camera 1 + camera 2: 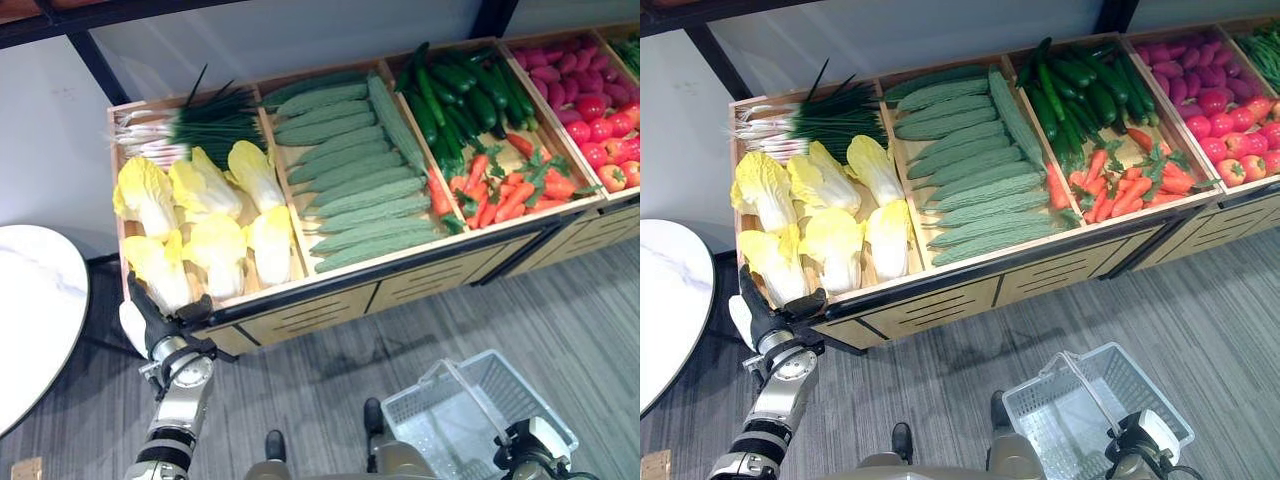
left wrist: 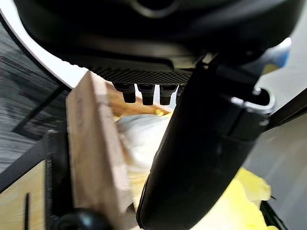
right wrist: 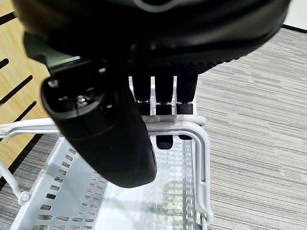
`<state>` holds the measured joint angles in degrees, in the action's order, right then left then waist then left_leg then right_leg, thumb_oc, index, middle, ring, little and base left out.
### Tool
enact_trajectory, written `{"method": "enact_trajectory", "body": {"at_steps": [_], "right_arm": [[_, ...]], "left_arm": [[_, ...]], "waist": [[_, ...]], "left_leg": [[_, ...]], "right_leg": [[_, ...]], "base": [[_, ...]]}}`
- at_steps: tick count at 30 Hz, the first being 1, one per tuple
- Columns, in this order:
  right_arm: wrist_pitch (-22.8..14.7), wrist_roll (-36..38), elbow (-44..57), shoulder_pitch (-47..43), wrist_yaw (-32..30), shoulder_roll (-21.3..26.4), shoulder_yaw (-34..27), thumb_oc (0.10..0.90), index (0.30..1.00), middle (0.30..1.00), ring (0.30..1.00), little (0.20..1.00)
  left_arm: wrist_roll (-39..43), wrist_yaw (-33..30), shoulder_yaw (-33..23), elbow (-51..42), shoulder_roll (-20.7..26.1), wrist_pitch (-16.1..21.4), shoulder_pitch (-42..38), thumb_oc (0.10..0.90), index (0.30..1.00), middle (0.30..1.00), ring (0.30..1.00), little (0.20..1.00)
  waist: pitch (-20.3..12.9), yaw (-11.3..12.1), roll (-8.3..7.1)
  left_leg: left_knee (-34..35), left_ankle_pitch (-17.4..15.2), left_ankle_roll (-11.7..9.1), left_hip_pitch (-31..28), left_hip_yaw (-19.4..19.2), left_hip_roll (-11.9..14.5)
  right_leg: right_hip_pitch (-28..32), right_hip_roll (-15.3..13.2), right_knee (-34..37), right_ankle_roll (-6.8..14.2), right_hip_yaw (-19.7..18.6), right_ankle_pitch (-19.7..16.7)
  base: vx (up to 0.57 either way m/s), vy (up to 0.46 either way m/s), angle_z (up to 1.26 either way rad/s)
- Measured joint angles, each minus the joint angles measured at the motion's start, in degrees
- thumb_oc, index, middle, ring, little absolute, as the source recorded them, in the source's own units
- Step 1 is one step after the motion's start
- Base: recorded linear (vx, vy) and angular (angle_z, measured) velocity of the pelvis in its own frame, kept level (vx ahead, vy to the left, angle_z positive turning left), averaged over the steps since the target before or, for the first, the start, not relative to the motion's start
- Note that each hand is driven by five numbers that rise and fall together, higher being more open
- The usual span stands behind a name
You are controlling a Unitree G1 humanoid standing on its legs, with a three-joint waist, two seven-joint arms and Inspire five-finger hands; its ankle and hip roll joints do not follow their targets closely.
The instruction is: Get the vegetables into the basket
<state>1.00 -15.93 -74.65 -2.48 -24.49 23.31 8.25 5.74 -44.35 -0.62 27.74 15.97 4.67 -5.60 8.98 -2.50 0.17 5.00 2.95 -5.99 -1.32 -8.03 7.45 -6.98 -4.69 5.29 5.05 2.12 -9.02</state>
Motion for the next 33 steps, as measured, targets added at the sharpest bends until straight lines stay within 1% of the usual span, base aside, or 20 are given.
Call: {"method": "enact_trajectory", "body": {"at_steps": [6, 9, 12, 14, 15, 17, 18, 22, 25, 26, 27, 29, 31, 32, 33], "right_arm": [[0.5, 0.0, 0.1, -0.1, 0.0, 0.0, 0.0, 0.400, 0.300, 0.300, 0.300, 0.300], [1.0, -0.2, 0.1, -0.2, 0.0, 0.0, 0.1, 0.400, 0.300, 0.300, 0.300, 0.300], [1.4, -1.5, 0.8, -0.3, 0.0, 0.0, 0.1, 0.400, 0.300, 0.300, 0.300, 0.300], [1.6, -2.1, 1.0, -1.0, 0.2, 0.0, 0.2, 0.400, 0.300, 0.300, 0.300, 0.300], [2.1, -2.3, 1.3, -1.5, 0.4, 0.0, 1.1, 0.400, 0.300, 0.300, 0.300, 0.300], [2.2, -2.3, 2.0, -1.7, 0.6, 0.0, 1.2, 0.400, 0.300, 0.300, 0.300, 0.300], [2.2, -2.3, 2.0, -1.8, 0.6, 0.0, 1.2, 0.400, 0.300, 0.300, 0.300, 0.300], [2.5, -2.4, 2.1, -1.7, 0.9, 0.0, 1.2, 0.400, 0.300, 0.300, 0.300, 0.300], [2.5, -2.4, 2.1, -1.6, 1.0, -0.1, 1.2, 0.400, 0.300, 0.300, 0.300, 0.300], [2.5, -2.4, 2.2, -1.4, 1.1, -0.1, 1.2, 0.400, 0.300, 0.300, 0.300, 0.300], [2.5, -2.4, 2.5, -1.2, 1.1, -0.3, 1.2, 0.400, 0.300, 0.300, 0.300, 0.300], [2.5, -2.3, 2.5, -1.1, 1.2, -0.6, 1.2, 0.400, 0.300, 0.300, 0.300, 0.300], [2.5, -2.3, 2.8, -0.9, 1.2, -0.8, 1.2, 0.400, 0.300, 0.300, 0.300, 0.300], [2.4, -2.2, 2.8, -0.4, 1.2, -0.8, 1.1, 0.400, 0.300, 0.300, 0.300, 0.300], [2.4, -2.2, 3.0, 0.0, 1.2, -0.9, 1.1, 0.400, 0.300, 0.300, 0.300, 0.300]], "left_arm": [[0.9, 0.1, -0.1, 2.3, 0.0, -0.5, -1.4, 0.900, 1.000, 1.000, 1.000, 1.000], [2.2, 0.3, -0.4, 3.8, 0.2, -1.5, -3.3, 0.900, 1.000, 1.000, 1.000, 1.000], [3.6, 0.5, -1.9, 4.4, 0.1, -1.6, -4.5, 0.900, 1.000, 1.000, 1.000, 1.000], [5.8, 0.5, -3.2, 7.0, 0.7, -1.9, -6.8, 0.400, 0.300, 0.300, 0.300, 0.300], [6.8, 0.6, -3.6, 8.2, 1.4, -2.1, -7.8, 0.400, 0.300, 0.300, 0.300, 0.300], [7.9, 0.5, -4.1, 9.0, 2.0, -3.2, -9.1, 0.400, 0.300, 0.300, 0.300, 0.300], [8.2, 0.5, -4.2, 9.0, 1.9, -3.2, -9.2, 0.400, 0.300, 0.300, 0.300, 0.300], [11.5, 0.6, -6.9, 8.8, 1.6, -3.1, -9.2, 0.400, 0.300, 0.300, 0.300, 0.300], [12.4, 0.5, -6.8, 8.2, 1.6, -3.1, -9.2, 0.400, 0.300, 0.300, 0.300, 0.300], [13.0, 0.1, -7.0, 6.2, 1.4, -3.5, -8.7, 0.400, 0.300, 0.300, 0.300, 0.300], [13.5, -0.7, -6.9, 1.4, 1.0, -3.5, -7.4, 0.400, 0.300, 0.300, 0.300, 0.300], [13.2, -1.4, -6.8, -4.8, 0.8, -3.4, -6.7, 0.400, 0.300, 0.300, 0.300, 0.300], [11.3, -2.2, -6.6, -9.1, 0.7, -2.6, -6.2, 0.400, 0.300, 0.300, 0.300, 0.300], [10.8, -3.2, -6.7, -13.6, 0.7, -2.3, -5.9, 0.400, 0.300, 0.300, 0.300, 0.300], [8.8, -4.1, -6.8, -16.5, 0.9, -0.9, -6.1, 0.400, 0.300, 0.300, 0.300, 0.300]], "waist": [[0.1, 0.0, -0.14], [0.1, 0.0, -0.19], [0.2, -0.1, -0.38], [0.4, -0.3, -0.72], [0.3, -0.7, -0.58], [0.4, -1.3, -0.86], [0.4, -1.4, -0.97], [0.4, -1.5, -1.11], [0.3, -1.5, -1.25], [0.3, -1.5, -1.38], [0.4, -1.4, -1.68], [0.3, -1.3, -2.20], [0.3, -1.3, -2.43], [0.3, -1.3, -2.49], [0.3, -1.3, -2.44]], "left_leg": [[0.0, 0.0, 0.0, -0.1, -0.4, -0.1], [0.0, -0.1, 0.0, 0.0, -0.4, -0.1], [0.0, -0.2, 0.1, 0.2, -0.5, -0.2], [0.0, -0.2, 0.1, 0.2, -0.7, -0.2], [0.0, -0.2, 0.1, 0.2, -0.7, -0.2], [0.0, -0.2, 0.2, 0.1, -0.7, -0.3], [0.0, -0.3, 0.2, 0.0, -0.8, -0.3], [0.0, -0.6, 0.3, -1.3, -1.2, -0.3], [0.0, -0.6, 0.3, -1.4, -1.5, -0.3], [0.0, -0.6, 0.3, -1.4, -1.6, -0.4], [0.0, -0.6, 0.3, -1.4, -1.7, -0.4], [0.0, -0.6, 0.3, -1.5, -1.7, -0.4], [0.0, -0.6, 0.3, -1.5, -1.7, -0.4], [0.0, -0.6, 0.3, -1.5, -1.7, -0.4], [0.0, -0.6, 0.3, -1.6, -1.7, -0.4]], "right_leg": [[-0.2, 0.0, 0.0, 0.1, -0.4, -0.1], [-0.3, 0.0, 0.0, 0.1, -0.6, -0.2], [-0.7, 0.0, 0.0, 0.1, -0.8, -0.3], [-0.8, 0.0, -0.2, 0.2, -1.1, -0.3], [-0.8, 0.0, -0.2, 0.2, -1.1, -0.3], [-0.8, 0.0, -0.3, 0.1, -1.2, -0.4], [-0.7, 0.0, -0.3, -0.3, -1.3, -0.8], [0.5, 0.0, -0.3, -0.3, -1.6, -0.7], [0.5, -0.1, -0.3, -0.2, -1.6, -0.8], [0.5, -0.1, -0.3, -0.2, -1.7, -0.8], [0.4, -0.1, -0.3, -0.2, -1.7, -0.8], [0.5, -0.1, -0.3, -0.2, -1.7, -0.8], [0.6, -0.1, -0.3, -0.2, -1.7, -0.8], [0.6, -0.1, -0.3, -0.2, -1.7, -0.8], [0.8, -0.1, -0.3, -0.2, -1.6, -0.8]], "base": [[0.00, 0.003, -0.01], [0.00, 0.007, -0.01], [0.00, 0.027, -0.05], [0.01, 0.021, -0.06], [0.02, 0.023, -0.03], [0.04, 0.019, -0.02], [0.04, 0.021, -0.03], [0.02, 0.009, -0.03], [0.00, 0.001, -0.01], [0.00, 0.000, 0.00], [0.00, 0.000, 0.00], [0.00, 0.000, 0.00], [0.00, 0.000, 0.00], [0.00, 0.000, 0.00], [0.00, 0.000, 0.00]]}}
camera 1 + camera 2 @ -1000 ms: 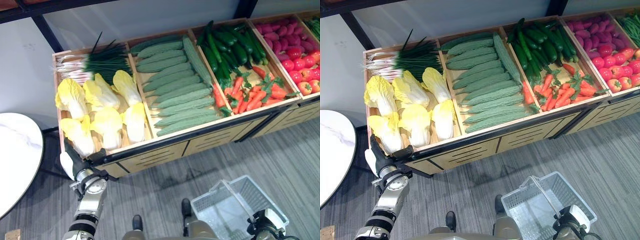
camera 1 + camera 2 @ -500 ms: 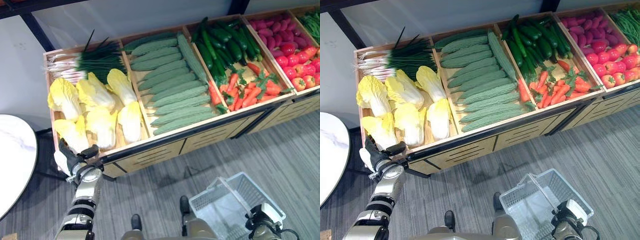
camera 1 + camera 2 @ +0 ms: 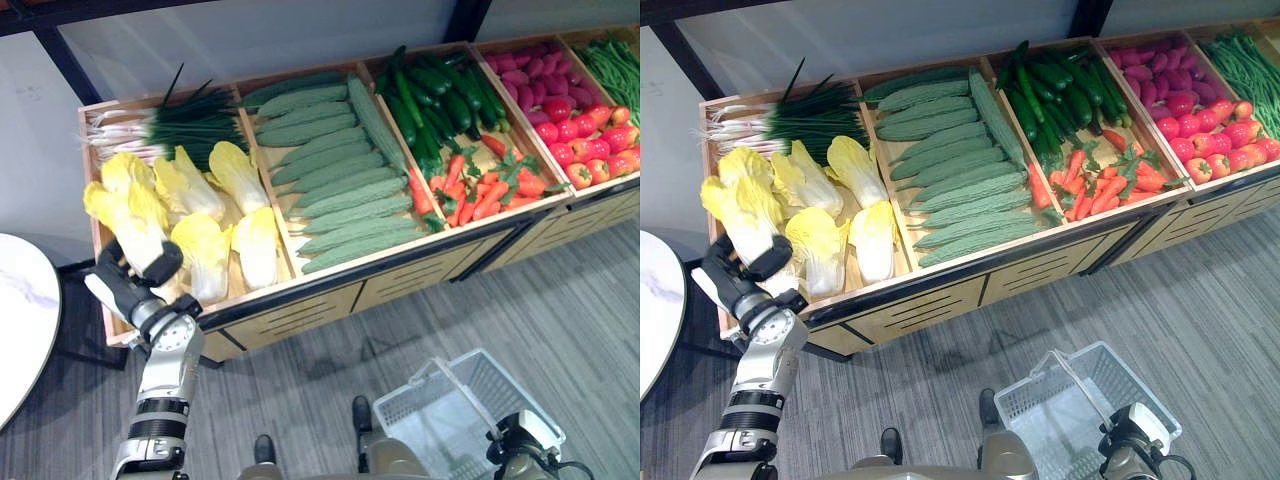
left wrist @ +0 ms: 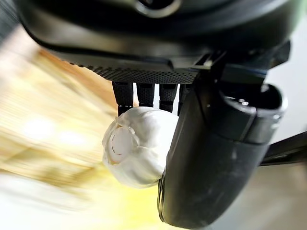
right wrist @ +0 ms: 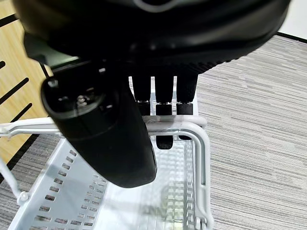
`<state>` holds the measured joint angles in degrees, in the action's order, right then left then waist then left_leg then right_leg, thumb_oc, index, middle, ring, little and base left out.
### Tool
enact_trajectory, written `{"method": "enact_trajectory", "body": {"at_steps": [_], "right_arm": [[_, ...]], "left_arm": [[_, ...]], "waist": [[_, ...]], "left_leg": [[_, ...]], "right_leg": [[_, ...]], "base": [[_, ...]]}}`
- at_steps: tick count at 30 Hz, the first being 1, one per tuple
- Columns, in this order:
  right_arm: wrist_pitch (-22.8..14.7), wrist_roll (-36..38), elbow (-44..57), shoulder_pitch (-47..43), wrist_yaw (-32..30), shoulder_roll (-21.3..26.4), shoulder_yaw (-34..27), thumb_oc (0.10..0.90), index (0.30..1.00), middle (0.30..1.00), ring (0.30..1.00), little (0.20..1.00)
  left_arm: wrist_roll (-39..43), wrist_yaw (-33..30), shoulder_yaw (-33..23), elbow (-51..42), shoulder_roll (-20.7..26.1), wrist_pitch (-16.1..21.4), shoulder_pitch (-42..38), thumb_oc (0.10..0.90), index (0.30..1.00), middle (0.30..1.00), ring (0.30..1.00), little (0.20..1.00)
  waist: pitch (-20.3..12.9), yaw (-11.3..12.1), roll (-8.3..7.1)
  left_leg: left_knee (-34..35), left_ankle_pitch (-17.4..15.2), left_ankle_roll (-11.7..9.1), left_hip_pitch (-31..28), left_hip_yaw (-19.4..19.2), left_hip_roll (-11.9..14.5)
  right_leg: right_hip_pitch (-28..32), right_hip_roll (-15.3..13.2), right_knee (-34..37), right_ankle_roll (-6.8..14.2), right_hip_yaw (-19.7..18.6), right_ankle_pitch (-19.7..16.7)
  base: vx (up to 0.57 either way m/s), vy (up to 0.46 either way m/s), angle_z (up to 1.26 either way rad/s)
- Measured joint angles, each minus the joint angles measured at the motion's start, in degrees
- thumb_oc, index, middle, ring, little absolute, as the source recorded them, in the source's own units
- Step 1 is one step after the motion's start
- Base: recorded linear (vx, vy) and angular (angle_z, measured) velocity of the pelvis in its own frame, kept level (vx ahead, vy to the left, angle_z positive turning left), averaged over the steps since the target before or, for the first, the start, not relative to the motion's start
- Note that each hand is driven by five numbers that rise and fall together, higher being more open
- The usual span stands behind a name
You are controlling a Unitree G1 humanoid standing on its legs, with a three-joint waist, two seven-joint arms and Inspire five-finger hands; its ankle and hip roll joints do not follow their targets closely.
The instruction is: Get the vegetables into the basket
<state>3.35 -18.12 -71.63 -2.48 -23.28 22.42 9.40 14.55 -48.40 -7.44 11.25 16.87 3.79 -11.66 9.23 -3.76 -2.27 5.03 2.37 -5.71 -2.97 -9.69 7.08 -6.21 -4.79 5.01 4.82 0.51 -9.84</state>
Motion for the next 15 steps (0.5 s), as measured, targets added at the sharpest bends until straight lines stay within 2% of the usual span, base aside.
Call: {"method": "enact_trajectory", "body": {"at_steps": [3, 5, 6, 9, 10, 12, 15], "right_arm": [[-0.7, 0.2, -1.0, 0.5, 0.0, 0.0, 0.0, 0.400, 0.300, 0.300, 0.300, 0.300], [-1.0, 0.7, -1.1, 0.7, 0.1, 0.0, 0.0, 0.400, 0.300, 0.300, 0.300, 0.300], [-1.2, 1.0, -1.2, 1.0, 0.4, 0.0, 0.0, 0.400, 0.300, 0.300, 0.300, 0.300], [-1.5, 1.1, -0.9, 0.9, 0.8, 0.0, -0.1, 0.400, 0.300, 0.300, 0.300, 0.300], [-1.5, 1.1, -0.9, 0.8, 1.4, 0.0, -0.1, 0.400, 0.300, 0.300, 0.300, 0.300], [-1.9, 1.1, -0.4, 0.8, 3.0, -0.2, -0.1, 0.400, 0.300, 0.300, 0.300, 0.300], [-2.4, 1.1, 0.2, 0.8, 4.0, -0.2, -0.5, 0.400, 0.300, 0.300, 0.300, 0.300]], "left_arm": [[-3.8, -1.0, 0.2, -6.3, 0.2, 0.6, 0.4, 0.400, 0.300, 0.300, 0.300, 0.300], [-4.3, 0.8, 1.1, -8.8, 0.8, 1.2, 1.2, 0.400, 0.300, 0.300, 0.300, 0.300], [-4.2, 4.1, 1.4, -11.2, 1.7, 3.2, 2.6, 0.400, 0.300, 0.300, 0.300, 0.300], [1.5, 10.5, 4.8, -15.0, 4.3, 5.6, 5.8, 0.400, 0.300, 0.300, 0.300, 0.300], [7.7, 17.6, 6.6, -15.6, 4.9, 8.0, 8.1, 0.400, 0.300, 0.300, 0.300, 0.300], [16.6, 25.8, 10.4, -14.8, 4.2, 8.2, 10.8, 0.400, 0.300, 0.300, 0.300, 0.300], [22.8, 31.9, 13.0, -13.6, 4.3, 7.6, 12.6, 0.400, 0.300, 0.300, 0.300, 0.300]], "waist": [[0.0, 0.4, 0.00], [-0.1, 0.8, 0.11], [-0.1, 1.2, 0.12], [-0.1, 1.5, 0.31], [-0.3, 1.5, 0.61], [-0.4, 1.5, 0.96], [-0.7, 1.4, 1.43]], "left_leg": [[0.0, 0.0, 0.0, 0.0, 0.1, 0.0], [0.0, 0.0, 0.0, -0.1, 0.3, -0.1], [0.0, 0.0, 0.0, -0.1, 0.4, -0.1], [0.0, 0.0, 0.0, -0.1, 0.6, -0.2], [0.0, 0.0, 0.0, -0.2, 0.7, -0.3], [0.0, 0.0, 0.1, -0.5, 0.7, -0.4], [0.0, 0.0, 0.1, -0.6, 0.7, -0.4]], "right_leg": [[0.1, 0.0, 0.0, 0.0, 0.1, 0.0], [0.1, -0.1, 0.0, 0.0, 0.1, 0.0], [0.1, -0.1, 0.1, 0.0, 0.1, 0.0], [0.2, -0.3, 0.1, 0.0, 0.3, 0.0], [0.4, -0.4, 0.1, 0.1, 0.3, 0.1], [0.7, -0.4, 0.3, 0.2, 0.3, 0.2], [0.7, -0.4, 0.3, 0.3, 0.2, 0.3]], "base": [[0.00, 0.000, 0.00], [0.00, 0.000, 0.00], [0.00, 0.000, 0.00], [0.00, 0.011, 0.03], [0.01, 0.007, 0.04], [0.00, 0.000, 0.00], [0.00, 0.000, 0.00]]}}
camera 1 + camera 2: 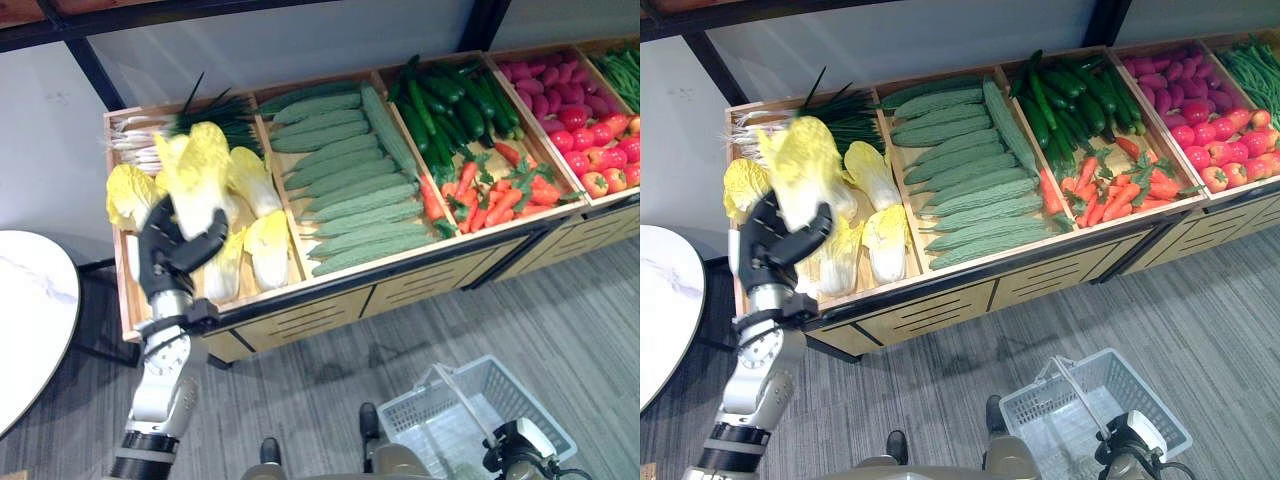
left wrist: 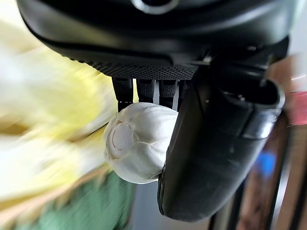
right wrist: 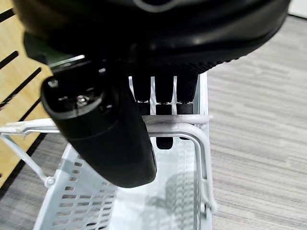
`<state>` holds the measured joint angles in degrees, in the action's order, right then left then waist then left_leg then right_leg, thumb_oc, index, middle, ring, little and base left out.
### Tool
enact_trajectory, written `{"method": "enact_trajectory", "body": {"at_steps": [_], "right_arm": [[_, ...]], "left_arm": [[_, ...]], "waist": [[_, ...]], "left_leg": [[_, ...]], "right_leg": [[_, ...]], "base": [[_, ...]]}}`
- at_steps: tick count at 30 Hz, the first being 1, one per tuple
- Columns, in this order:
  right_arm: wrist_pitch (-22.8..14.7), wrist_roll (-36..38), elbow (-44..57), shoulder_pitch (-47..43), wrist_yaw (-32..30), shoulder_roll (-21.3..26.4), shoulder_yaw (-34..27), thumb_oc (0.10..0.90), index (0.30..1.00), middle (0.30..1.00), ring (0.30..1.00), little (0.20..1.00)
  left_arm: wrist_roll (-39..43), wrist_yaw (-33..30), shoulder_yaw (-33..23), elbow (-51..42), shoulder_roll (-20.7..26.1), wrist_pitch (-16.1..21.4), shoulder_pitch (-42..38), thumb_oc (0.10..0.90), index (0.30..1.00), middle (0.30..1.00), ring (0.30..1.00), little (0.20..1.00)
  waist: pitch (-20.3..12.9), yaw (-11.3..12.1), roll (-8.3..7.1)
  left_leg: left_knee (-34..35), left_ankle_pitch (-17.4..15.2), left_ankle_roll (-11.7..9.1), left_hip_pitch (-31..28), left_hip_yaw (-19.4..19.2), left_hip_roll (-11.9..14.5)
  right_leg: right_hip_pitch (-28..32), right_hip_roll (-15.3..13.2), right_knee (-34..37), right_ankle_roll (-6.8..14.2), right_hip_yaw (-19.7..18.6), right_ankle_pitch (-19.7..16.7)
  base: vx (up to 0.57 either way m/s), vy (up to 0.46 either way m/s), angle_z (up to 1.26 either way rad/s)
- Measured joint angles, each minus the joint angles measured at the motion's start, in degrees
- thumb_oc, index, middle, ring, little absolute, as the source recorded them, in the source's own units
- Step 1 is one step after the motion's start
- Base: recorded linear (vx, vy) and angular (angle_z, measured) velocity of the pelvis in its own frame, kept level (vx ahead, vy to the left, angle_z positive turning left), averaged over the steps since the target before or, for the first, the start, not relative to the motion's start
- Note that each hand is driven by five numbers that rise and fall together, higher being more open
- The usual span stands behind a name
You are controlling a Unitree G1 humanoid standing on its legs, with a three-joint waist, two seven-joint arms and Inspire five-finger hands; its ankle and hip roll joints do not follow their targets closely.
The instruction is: Get the vegetables into the basket
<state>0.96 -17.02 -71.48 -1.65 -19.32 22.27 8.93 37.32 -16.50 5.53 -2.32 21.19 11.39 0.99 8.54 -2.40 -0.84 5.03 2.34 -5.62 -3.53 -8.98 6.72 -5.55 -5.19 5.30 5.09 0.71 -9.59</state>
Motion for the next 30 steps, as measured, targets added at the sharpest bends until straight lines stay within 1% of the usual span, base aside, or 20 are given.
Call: {"method": "enact_trajectory", "body": {"at_steps": [1, 2, 6, 7, 10, 13, 14, 15, 16, 19, 20, 21, 22, 23, 24, 25, 26, 27, 28, 30], "right_arm": [[0.0, 0.0, 0.0, -0.1, 0.1, 0.0, 0.0, 0.400, 0.300, 0.300, 0.300, 0.300], [0.1, 0.0, -0.1, 0.0, 0.6, 0.0, 0.0, 0.400, 0.300, 0.300, 0.300, 0.300], [0.0, 0.0, 0.1, 0.2, 1.5, 0.0, -0.3, 0.400, 0.300, 0.300, 0.300, 0.300], [-0.1, 0.0, 0.0, 0.1, 1.8, 0.0, -1.4, 0.400, 0.300, 0.300, 0.300, 0.300], [-0.1, 0.0, -0.1, 0.1, 2.1, 0.6, -2.1, 0.400, 0.300, 0.300, 0.300, 0.300], [-0.1, 0.0, 0.1, 0.1, 2.3, 1.2, -2.5, 0.400, 0.300, 0.300, 0.300, 0.300], [-0.1, 0.1, 0.1, 0.1, 2.3, 1.3, -2.7, 0.400, 0.300, 0.300, 0.300, 0.300], [-0.1, 0.1, 0.1, 0.1, 2.3, 1.3, -3.4, 0.400, 0.300, 0.300, 0.300, 0.300], [-0.1, 0.1, 0.1, 0.1, 2.3, 1.3, -3.6, 0.400, 0.300, 0.300, 0.300, 0.300], [-0.2, 0.1, 0.2, -0.2, 2.7, 1.0, -3.7, 0.400, 0.300, 0.300, 0.300, 0.300], [-0.5, 0.1, 0.6, -0.7, 2.8, 1.0, -3.7, 0.400, 0.300, 0.300, 0.300, 0.300], [-0.6, 0.1, 0.5, -1.9, 3.0, 0.9, -3.7, 0.400, 0.300, 0.300, 0.300, 0.300], [-0.7, 0.1, 0.7, -2.7, 3.1, 0.6, -3.7, 0.400, 0.300, 0.300, 0.300, 0.300], [-0.7, 0.1, 1.3, -2.8, 3.1, -0.1, -3.7, 0.400, 0.300, 0.300, 0.300, 0.300], [-0.7, 0.2, 0.8, -2.6, 3.1, -0.5, -3.7, 0.400, 0.300, 0.300, 0.300, 0.300], [0.4, 1.8, -0.1, -3.0, 2.6, -0.5, -4.2, 0.400, 0.300, 0.300, 0.300, 0.300], [0.5, 2.3, 0.1, -2.1, 2.9, -0.5, -4.3, 0.400, 0.300, 0.300, 0.300, 0.300], [0.3, 2.3, 0.1, -0.9, 2.9, -0.5, -4.2, 0.400, 0.300, 0.300, 0.300, 0.300], [0.3, 2.3, 0.2, 0.1, 2.8, -0.5, -4.2, 0.400, 0.300, 0.300, 0.300, 0.300], [0.3, 2.4, 0.2, -0.5, 2.7, 0.0, -4.2, 0.400, 0.300, 0.300, 0.300, 0.300]], "left_arm": [[1.1, 1.6, 0.9, 0.0, 0.2, -0.3, 0.5, 0.400, 0.300, 0.300, 0.300, 0.300], [3.0, 5.1, 1.7, 0.2, 0.1, -0.7, 1.1, 0.400, 0.300, 0.300, 0.300, 0.300], [7.3, 11.3, 1.9, 0.3, 0.4, -1.2, 2.2, 0.400, 0.300, 0.300, 0.300, 0.300], [7.7, 12.6, 1.9, 0.3, 1.0, -1.2, 2.5, 0.400, 0.300, 0.300, 0.300, 0.300], [7.7, 14.5, 3.5, 0.3, 4.1, -1.2, 2.1, 0.400, 0.300, 0.300, 0.300, 0.300], [7.7, 16.2, 4.8, 0.3, 5.0, -1.2, 1.7, 0.400, 0.300, 0.300, 0.300, 0.300], [7.7, 16.9, 5.1, 0.3, 5.2, -1.2, 1.6, 0.400, 0.300, 0.300, 0.300, 0.300], [7.7, 16.9, 5.8, 0.3, 5.3, -1.2, 1.2, 0.400, 0.300, 0.300, 0.300, 0.300], [7.7, 16.9, 6.5, 0.3, 5.5, -1.2, 0.7, 0.400, 0.300, 0.300, 0.300, 0.300], [7.6, 17.2, 7.7, 0.3, 5.7, -1.1, -0.8, 0.400, 0.300, 0.300, 0.300, 0.300], [7.7, 17.0, 7.8, 0.3, 6.3, -1.1, -1.6, 0.400, 0.300, 0.300, 0.300, 0.300], [7.6, 17.0, 7.8, 0.3, 7.6, -1.1, -2.4, 0.400, 0.300, 0.300, 0.300, 0.300], [7.6, 17.1, 7.8, 0.3, 8.7, -1.1, -3.1, 0.400, 0.300, 0.300, 0.300, 0.300], [7.6, 17.1, 7.8, 0.4, 9.6, -1.1, -4.0, 0.400, 0.300, 0.300, 0.300, 0.300], [7.6, 17.1, 8.0, 0.5, 9.3, -1.1, -4.6, 0.400, 0.300, 0.300, 0.300, 0.300], [7.6, 17.1, 8.5, 0.5, 8.6, -1.1, -4.5, 0.400, 0.300, 0.300, 0.300, 0.300], [7.6, 17.1, 8.7, 0.4, 9.0, -1.2, -3.9, 0.400, 0.300, 0.300, 0.300, 0.300], [7.6, 17.0, 8.7, 0.5, 9.6, -1.3, -3.4, 0.400, 0.300, 0.300, 0.300, 0.300], [7.6, 16.8, 8.4, 0.5, 9.8, -1.3, -3.1, 0.400, 0.300, 0.300, 0.300, 0.300], [7.6, 16.6, 6.8, 0.4, 10.3, -1.2, -3.1, 0.400, 0.300, 0.300, 0.300, 0.300]], "waist": [[-0.1, 0.0, 0.16], [-0.2, 0.0, 0.45], [-0.4, 0.0, 0.82], [-0.4, 0.0, 0.82], [-0.4, 0.2, 0.70], [-0.2, 0.1, 0.16], [-0.2, -0.1, -0.19], [0.3, -0.2, -1.00], [0.4, -0.3, -1.20], [1.2, -1.3, -3.40], [1.7, -1.4, -4.54], [2.1, -1.5, -5.24], [2.5, -1.8, -5.80], [3.1, -1.7, -7.14], [3.3, -1.3, -7.07], [4.9, 0.3, -3.73], [5.1, 0.6, -3.25], [4.9, 0.8, -3.62], [4.6, 1.1, -4.06], [4.7, 1.7, -3.86]], "left_leg": [[0.0, 0.0, 0.0, 0.0, 0.0, 0.0], [0.0, 0.0, 0.0, 0.0, 0.0, 0.0], [0.0, -0.1, 0.2, -0.8, -0.3, -0.1], [0.0, -0.2, 0.2, -1.0, -0.7, -0.4], [-1.3, -0.7, 0.8, 0.2, -0.9, -1.3], [-1.5, -1.4, 1.9, 0.7, -1.4, -2.9], [-1.5, -1.4, 2.2, 1.0, -1.8, -3.6], [-1.5, -1.4, 2.8, 1.1, -2.2, -4.4], [-1.5, -1.4, 3.3, 1.2, -2.6, -5.2], [-1.8, -1.8, 4.7, 1.3, -3.5, -7.6], [-2.4, -2.3, 5.5, 1.8, -4.9, -8.5], [-2.8, -2.7, 5.7, 2.3, -6.7, -9.0], [-3.0, -2.9, 6.1, 2.9, -8.1, -8.7], [-3.6, -2.5, 7.6, 3.2, -9.2, -9.0], [-3.9, -2.3, 7.9, 4.0, -10.4, -7.9], [-4.6, -1.3, 6.8, 4.5, -12.0, -3.3], [-4.5, -1.3, 6.7, 3.8, -12.0, -2.4], [-5.3, -1.9, 6.7, 3.5, -12.0, -2.4], [-5.4, -2.0, 6.2, 3.0, -12.3, -2.8], [-5.4, -2.1, 5.7, 3.1, -14.2, -3.3]], "right_leg": [[0.0, 0.0, 0.0, 0.0, 0.0, 0.0], [0.0, 0.0, 0.0, -0.2, 0.0, -0.1], [0.6, 0.0, -0.3, -0.2, -0.5, -0.2], [0.6, -0.1, -0.3, 0.0, -0.8, -0.1], [0.0, -0.9, -0.3, 0.2, -1.1, -0.6], [-1.0, -1.8, -0.5, 1.1, -2.3, -1.1], [-1.6, -2.4, -0.5, 1.6, -2.9, -1.3], [-2.2, -3.0, -0.6, 2.0, -3.7, -1.8], [-2.6, -3.7, -1.0, 2.3, -4.3, -2.1], [-3.8, -5.5, -1.6, 3.8, -6.3, -2.9], [-4.7, -6.2, -1.6, 4.7, -7.4, -4.1], [-6.1, -6.2, -1.2, 5.4, -7.5, -7.0], [-6.9, -6.2, -0.3, 6.3, -6.6, -9.1], [-7.2, -6.5, -0.4, 7.9, -3.9, -6.6], [-8.7, -5.8, -3.5, 2.8, -0.3, 0.0], [-13.1, -4.2, -20.4, 0.3, 8.2, 5.8], [-12.3, -4.3, -25.5, 0.9, 9.4, 8.1], [-10.3, -5.2, -28.5, 1.8, 9.5, 9.6], [-8.2, -6.2, -28.1, 1.2, 10.2, 10.5], [-5.6, -4.8, -20.4, 0.8, 11.4, 10.0]], "base": [[0.00, 0.000, 0.00], [0.00, 0.000, 0.00], [0.01, 0.061, -0.05], [-0.06, 0.112, -0.12], [-0.06, 0.096, -0.04], [-0.08, 0.180, -0.11], [-0.07, 0.165, -0.20], [-0.05, 0.117, -0.21], [-0.08, 0.146, -0.18], [-0.10, 0.126, -0.23], [-0.08, 0.041, -0.68], [-0.10, 0.048, -0.79], [-0.17, 0.094, -0.73], [-0.18, 0.127, -0.49], [-0.18, 0.150, -0.55], [-0.14, 0.126, -0.51], [-0.11, 0.070, -0.40], [-0.08, 0.025, -0.13], [-0.06, -0.015, -0.22], [0.00, -0.050, -0.63]]}}
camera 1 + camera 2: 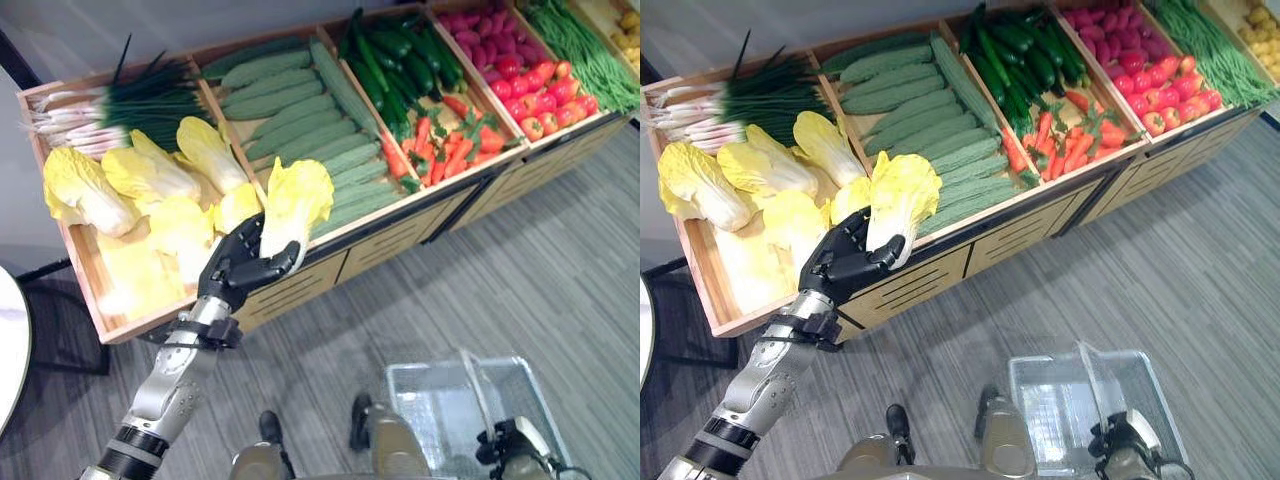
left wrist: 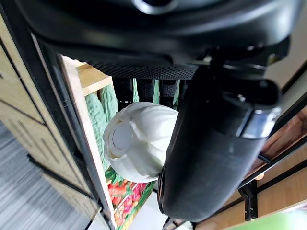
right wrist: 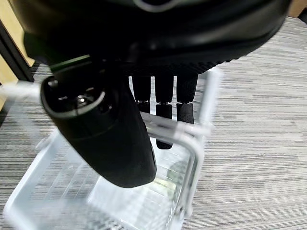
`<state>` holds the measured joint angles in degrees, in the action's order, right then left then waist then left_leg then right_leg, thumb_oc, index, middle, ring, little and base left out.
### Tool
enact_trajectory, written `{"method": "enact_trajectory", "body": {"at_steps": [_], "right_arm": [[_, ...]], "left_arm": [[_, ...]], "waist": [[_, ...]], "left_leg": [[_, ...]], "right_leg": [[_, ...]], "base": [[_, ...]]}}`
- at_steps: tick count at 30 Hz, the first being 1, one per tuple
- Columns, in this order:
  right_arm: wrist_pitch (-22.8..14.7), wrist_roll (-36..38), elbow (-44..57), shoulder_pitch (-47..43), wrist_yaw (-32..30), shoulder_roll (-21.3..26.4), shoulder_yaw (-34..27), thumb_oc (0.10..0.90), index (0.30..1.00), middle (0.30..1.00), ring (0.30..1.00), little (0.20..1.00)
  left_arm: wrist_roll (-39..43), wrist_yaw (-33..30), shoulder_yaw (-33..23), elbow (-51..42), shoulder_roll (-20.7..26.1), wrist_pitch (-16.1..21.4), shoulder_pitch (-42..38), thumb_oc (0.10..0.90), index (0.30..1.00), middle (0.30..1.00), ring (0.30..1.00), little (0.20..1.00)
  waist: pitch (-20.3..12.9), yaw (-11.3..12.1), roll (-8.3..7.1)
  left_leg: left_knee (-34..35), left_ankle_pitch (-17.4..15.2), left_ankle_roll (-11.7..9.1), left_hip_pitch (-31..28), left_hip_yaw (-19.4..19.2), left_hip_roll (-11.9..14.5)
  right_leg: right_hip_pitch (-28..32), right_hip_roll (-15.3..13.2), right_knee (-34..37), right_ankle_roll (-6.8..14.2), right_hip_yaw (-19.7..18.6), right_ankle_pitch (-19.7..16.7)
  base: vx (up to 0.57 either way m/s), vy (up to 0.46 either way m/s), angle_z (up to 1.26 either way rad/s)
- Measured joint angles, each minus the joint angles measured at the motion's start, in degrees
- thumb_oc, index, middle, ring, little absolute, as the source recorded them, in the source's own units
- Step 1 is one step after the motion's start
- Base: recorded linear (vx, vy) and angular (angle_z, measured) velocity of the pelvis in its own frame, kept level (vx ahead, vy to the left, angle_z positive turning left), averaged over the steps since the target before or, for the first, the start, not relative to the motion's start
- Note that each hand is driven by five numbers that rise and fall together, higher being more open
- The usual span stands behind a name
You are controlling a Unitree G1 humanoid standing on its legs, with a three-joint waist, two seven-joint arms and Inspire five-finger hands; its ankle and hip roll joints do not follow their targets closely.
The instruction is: Get the vegetables into the basket
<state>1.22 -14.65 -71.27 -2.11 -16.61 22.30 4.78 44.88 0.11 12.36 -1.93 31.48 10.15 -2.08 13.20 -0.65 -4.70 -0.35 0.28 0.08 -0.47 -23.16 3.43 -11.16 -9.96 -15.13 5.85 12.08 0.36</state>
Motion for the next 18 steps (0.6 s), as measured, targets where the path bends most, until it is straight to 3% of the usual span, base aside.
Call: {"method": "enact_trajectory", "body": {"at_steps": [1, 3, 4, 5, 6, 7, 11, 13, 16, 18], "right_arm": [[-0.2, 0.0, 0.2, -0.8, 0.0, 0.0, 0.1, 0.400, 0.300, 0.300, 0.300, 0.300], [-0.2, -0.1, 0.7, -1.4, 0.3, -0.2, 0.7, 0.400, 0.300, 0.300, 0.300, 0.300], [-0.2, -0.1, 0.9, -1.4, 0.5, -0.3, 0.8, 0.400, 0.300, 0.300, 0.300, 0.300], [-0.2, -0.1, 0.9, -0.4, 0.5, -0.2, 0.8, 0.400, 0.300, 0.300, 0.300, 0.300], [0.0, -0.1, 0.6, 0.6, 0.2, -0.8, 0.5, 0.400, 0.300, 0.300, 0.300, 0.300], [0.0, -0.2, 0.3, 0.7, 0.2, -0.6, 0.5, 0.400, 0.300, 0.300, 0.300, 0.300], [-0.3, -0.1, 1.1, 1.2, 0.3, -0.2, 0.5, 0.400, 0.300, 0.300, 0.300, 0.300], [-0.3, -0.1, 1.0, 0.5, 0.2, -0.2, 0.5, 0.400, 0.300, 0.300, 0.300, 0.300], [-0.2, 0.0, 1.1, 0.8, -0.6, 0.2, 0.6, 0.400, 0.300, 0.300, 0.300, 0.300], [-0.1, 0.7, 0.9, 0.8, -1.0, 0.2, 0.8, 0.400, 0.300, 0.300, 0.300, 0.300]], "left_arm": [[0.0, 0.0, -0.8, 0.0, 0.2, 0.0, 0.0, 0.400, 0.300, 0.300, 0.300, 0.300], [-0.2, 0.2, -1.1, 0.1, -0.1, -0.1, 0.0, 0.400, 0.300, 0.300, 0.300, 0.300], [-0.7, 0.7, -1.0, 0.1, -0.3, -0.1, 0.0, 0.400, 0.300, 0.300, 0.300, 0.300], [-1.1, 1.1, -1.0, 0.0, -0.6, -0.2, -0.1, 0.400, 0.300, 0.300, 0.300, 0.300], [-1.2, 1.3, -1.8, -0.5, -1.1, -0.1, 0.9, 0.400, 0.300, 0.300, 0.300, 0.300], [-1.2, 1.2, -1.9, -0.3, -1.2, -0.1, 1.1, 0.400, 0.300, 0.300, 0.300, 0.300], [-1.1, 1.2, -1.0, -0.2, -2.9, -0.4, 1.1, 0.400, 0.300, 0.300, 0.300, 0.300], [-1.1, 1.6, -0.6, -0.3, -3.2, -0.6, 0.9, 0.400, 0.300, 0.300, 0.300, 0.300], [-1.1, 1.3, -0.5, -0.4, -5.3, -0.6, 0.6, 0.400, 0.300, 0.300, 0.300, 0.300], [-1.0, 0.6, -0.4, -0.4, -7.2, -0.7, 0.4, 0.400, 0.300, 0.300, 0.300, 0.300]], "waist": [[0.0, -0.2, 0.02], [-0.3, -0.8, 0.89], [-0.4, -0.8, 0.89], [-0.6, -1.2, 1.15], [-1.4, 0.9, 1.03], [-1.8, 0.9, 0.94], [-2.7, -0.8, 2.77], [-2.9, -1.9, 3.15], [-3.2, -3.4, 4.38], [-3.1, -3.7, 4.65]], "left_leg": [[0.3, 0.1, -0.2, 0.0, -1.4, 0.0], [1.2, 0.3, -1.2, -1.1, -3.5, 1.4], [1.9, 0.4, -1.4, -2.2, -4.6, 1.5], [2.1, 0.5, -2.0, -2.7, -5.8, 2.2], [2.0, 0.3, -2.7, -4.1, -10.3, 3.3], [1.8, 0.1, -2.9, -4.2, -9.9, 2.9], [-0.4, 0.2, -2.8, -3.6, -5.8, 5.5], [-1.2, 0.2, -2.8, -3.5, -5.8, 6.2], [-2.3, 1.2, -4.4, -3.5, -5.6, 7.4], [-6.5, 1.5, -5.0, -2.1, -4.4, 8.7]], "right_leg": [[0.8, 0.6, 3.6, -0.9, -0.2, -0.7], [3.5, 2.6, 11.0, -1.1, -1.1, -4.6], [4.5, 2.7, 13.1, -0.8, -1.0, -4.7], [5.0, 2.6, 13.9, -1.7, 0.8, -3.9], [3.4, 0.3, 10.3, -2.2, 8.0, -2.9], [3.3, 0.6, 10.2, -2.5, 7.3, -4.4], [4.1, 4.2, 14.5, -4.0, 4.2, -6.6], [4.4, 4.8, 15.2, -4.4, 3.7, -6.9], [4.9, 6.2, 16.3, -4.7, 2.9, -7.0], [5.4, 6.4, 16.5, -5.1, 2.5, -6.9]], "base": [[0.06, -0.067, -0.73], [0.04, -0.078, -0.65], [0.01, -0.134, -0.53], [0.02, -0.278, -1.08], [0.01, -0.257, -1.04], [-0.01, -0.271, -1.06], [-0.02, -0.214, -0.49], [-0.01, -0.231, -0.31], [-0.05, -0.281, -0.19], [-0.05, -0.295, -0.12]]}}
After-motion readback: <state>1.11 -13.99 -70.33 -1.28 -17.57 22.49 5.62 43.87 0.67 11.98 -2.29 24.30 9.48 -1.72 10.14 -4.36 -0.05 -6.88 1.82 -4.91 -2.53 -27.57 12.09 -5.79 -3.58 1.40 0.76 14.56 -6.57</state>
